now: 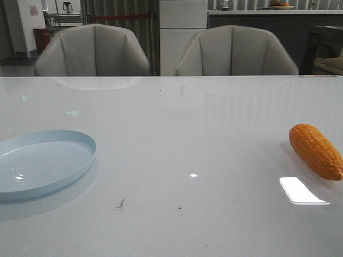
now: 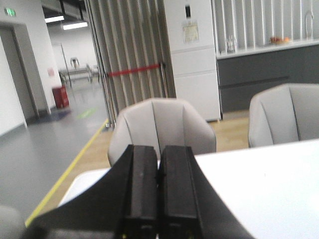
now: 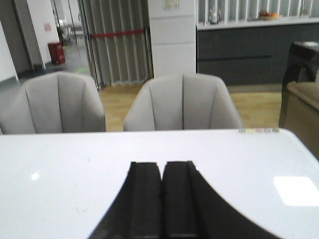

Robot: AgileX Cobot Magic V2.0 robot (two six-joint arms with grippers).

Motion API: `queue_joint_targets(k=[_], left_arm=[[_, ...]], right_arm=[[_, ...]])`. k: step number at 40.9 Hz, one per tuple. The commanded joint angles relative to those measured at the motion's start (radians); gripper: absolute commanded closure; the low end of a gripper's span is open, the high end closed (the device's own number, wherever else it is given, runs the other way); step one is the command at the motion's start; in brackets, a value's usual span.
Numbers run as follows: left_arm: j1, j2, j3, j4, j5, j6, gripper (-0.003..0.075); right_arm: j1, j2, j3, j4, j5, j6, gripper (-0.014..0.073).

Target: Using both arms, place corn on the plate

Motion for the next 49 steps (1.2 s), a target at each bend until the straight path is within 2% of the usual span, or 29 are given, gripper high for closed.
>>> queue_joint_targets(k=[1, 6, 11, 15, 18, 21, 22, 25, 27, 29, 34, 49], left_arm=[[-0.003, 0.056, -0.037, -0.002, -0.054, -0.005, 0.0631], [-0.003, 0.139, -0.037, -0.002, 0.059, -0.005, 0.0628], [-0.003, 0.205, -0.037, -0.014, 0.173, -0.005, 0.0577], [-0.003, 0.24, -0.037, -0.032, 0.2, -0.005, 0.0499], [-0.003, 0.241, -0.037, -0.032, 0.177, -0.005, 0.0379], [-0.003, 0.241, -0.037, -0.036, 0.139, -0.005, 0.0235], [-0.003, 0.241, -0.037, -0.038, 0.122, -0.005, 0.0197], [-0.003, 0.241, -0.037, -0.038, 0.112, -0.005, 0.0136], [-0.003, 0.241, -0.037, -0.038, 0.114, -0.005, 0.0138], [-0.003, 0.241, -0.037, -0.038, 0.114, -0.005, 0.0139], [-0.003, 0.241, -0.037, -0.038, 0.114, -0.005, 0.0139], [-0.003, 0.241, -0.037, -0.038, 0.13, -0.005, 0.0139]], right_arm=[[0.0, 0.052, -0.035, 0.001, -0.054, -0.002, 0.0537], [0.0, 0.1, -0.034, 0.001, 0.003, -0.002, 0.0537], [0.0, 0.132, -0.034, 0.001, 0.098, -0.002, 0.0536], [0.0, 0.161, -0.033, 0.001, 0.196, -0.003, 0.0533], [0.0, 0.193, -0.033, 0.001, 0.248, -0.014, 0.0517], [0.0, 0.222, -0.033, 0.001, 0.279, -0.047, 0.04], [0.0, 0.231, -0.033, 0.001, 0.281, -0.061, 0.0323], [0.0, 0.251, -0.033, 0.001, 0.28, -0.082, 0.0136], [0.0, 0.261, -0.033, 0.001, 0.272, -0.081, 0.0004], [0.0, 0.268, -0.033, 0.001, 0.265, -0.081, -0.0043], [0.0, 0.276, -0.033, 0.001, 0.258, -0.081, 0.0001], [0.0, 0.276, -0.033, 0.001, 0.259, -0.081, 0.0002]])
